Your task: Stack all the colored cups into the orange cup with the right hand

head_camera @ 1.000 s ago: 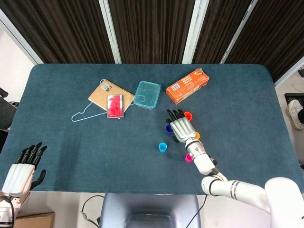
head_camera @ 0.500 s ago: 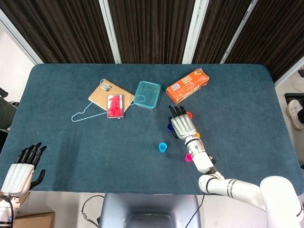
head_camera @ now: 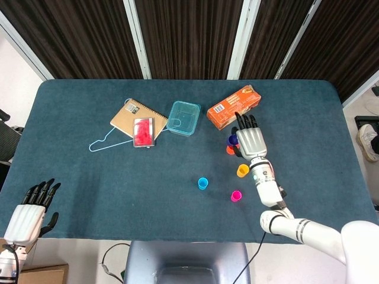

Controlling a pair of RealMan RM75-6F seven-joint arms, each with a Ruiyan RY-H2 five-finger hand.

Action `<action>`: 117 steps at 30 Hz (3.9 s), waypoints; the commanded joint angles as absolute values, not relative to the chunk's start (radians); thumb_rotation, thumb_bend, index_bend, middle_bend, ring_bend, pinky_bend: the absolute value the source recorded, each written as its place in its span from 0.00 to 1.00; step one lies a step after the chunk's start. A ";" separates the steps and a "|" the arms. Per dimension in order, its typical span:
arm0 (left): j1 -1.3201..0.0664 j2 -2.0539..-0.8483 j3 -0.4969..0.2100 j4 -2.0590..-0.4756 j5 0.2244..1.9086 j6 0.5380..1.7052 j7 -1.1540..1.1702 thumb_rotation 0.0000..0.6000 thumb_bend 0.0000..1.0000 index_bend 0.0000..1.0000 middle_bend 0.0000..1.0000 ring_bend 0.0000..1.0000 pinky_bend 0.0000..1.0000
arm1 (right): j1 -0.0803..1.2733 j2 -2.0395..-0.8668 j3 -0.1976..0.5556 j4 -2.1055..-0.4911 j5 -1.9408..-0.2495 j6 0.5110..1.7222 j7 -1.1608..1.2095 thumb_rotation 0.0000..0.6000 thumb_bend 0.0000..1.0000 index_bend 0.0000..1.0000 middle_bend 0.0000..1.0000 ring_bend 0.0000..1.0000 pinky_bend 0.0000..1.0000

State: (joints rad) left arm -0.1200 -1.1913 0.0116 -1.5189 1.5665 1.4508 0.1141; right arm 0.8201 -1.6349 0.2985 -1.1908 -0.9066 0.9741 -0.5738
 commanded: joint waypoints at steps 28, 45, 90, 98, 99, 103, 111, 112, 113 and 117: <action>-0.116 -1.193 0.022 -1.508 1.582 1.458 0.105 1.00 0.43 0.00 0.00 0.00 0.11 | 0.647 -1.350 0.042 -1.571 -1.210 0.999 -0.431 1.00 0.42 0.20 0.00 0.00 0.00; -0.193 -1.205 -0.025 -1.351 1.550 1.370 -0.035 1.00 0.43 0.00 0.00 0.00 0.11 | 0.672 -1.458 0.074 -1.372 -1.131 0.923 -0.460 1.00 0.42 0.39 0.00 0.00 0.00; -0.201 -1.210 -0.007 -1.346 1.542 1.375 -0.029 1.00 0.43 0.00 0.00 0.00 0.11 | 0.812 -1.675 0.283 -1.079 -0.937 0.876 -0.411 1.00 0.48 0.25 0.01 0.00 0.00; -0.200 -1.209 -0.004 -1.344 1.546 1.379 -0.034 1.00 0.43 0.00 0.00 0.00 0.11 | 0.738 -1.534 0.228 -1.315 -1.067 0.950 -0.348 1.00 0.48 0.05 0.00 0.00 0.00; -0.200 -1.209 -0.003 -1.345 1.547 1.379 -0.032 1.00 0.43 0.00 0.00 0.00 0.11 | 0.726 -1.510 0.208 -1.366 -1.107 0.960 -0.335 1.00 0.48 0.06 0.00 0.00 0.00; -0.202 -1.212 0.000 -1.346 1.551 1.377 -0.028 1.00 0.43 0.00 0.00 0.00 0.11 | 0.708 -1.459 0.132 -1.493 -1.219 0.958 -0.328 1.00 0.48 0.12 0.00 0.00 0.00; -0.196 -1.207 0.003 -1.344 1.556 1.391 -0.041 1.00 0.43 0.00 0.00 0.00 0.11 | 0.722 -1.536 0.084 -1.488 -1.243 0.916 -0.371 1.00 0.48 0.23 0.00 0.00 0.00; -0.195 -1.206 0.003 -1.343 1.556 1.393 -0.045 1.00 0.43 0.00 0.00 0.00 0.11 | 0.725 -1.548 0.085 -1.480 -1.240 0.911 -0.372 1.00 0.48 0.24 0.00 0.00 0.00; -0.194 -1.205 0.003 -1.342 1.556 1.394 -0.048 1.00 0.43 0.00 0.00 0.00 0.11 | 0.728 -1.561 0.086 -1.472 -1.239 0.908 -0.374 1.00 0.48 0.24 0.00 0.00 0.00; -0.191 -1.203 0.004 -1.339 1.556 1.399 -0.057 1.00 0.43 0.00 0.00 0.00 0.11 | 0.744 -1.617 0.099 -1.425 -1.226 0.896 -0.378 1.00 0.48 0.31 0.00 0.00 0.00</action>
State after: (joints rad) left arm -0.1917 -1.2029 0.0036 -1.3395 1.5562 1.3986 -0.0560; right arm 0.7363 -1.6007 0.0926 -1.4407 -1.2338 0.9035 -0.3754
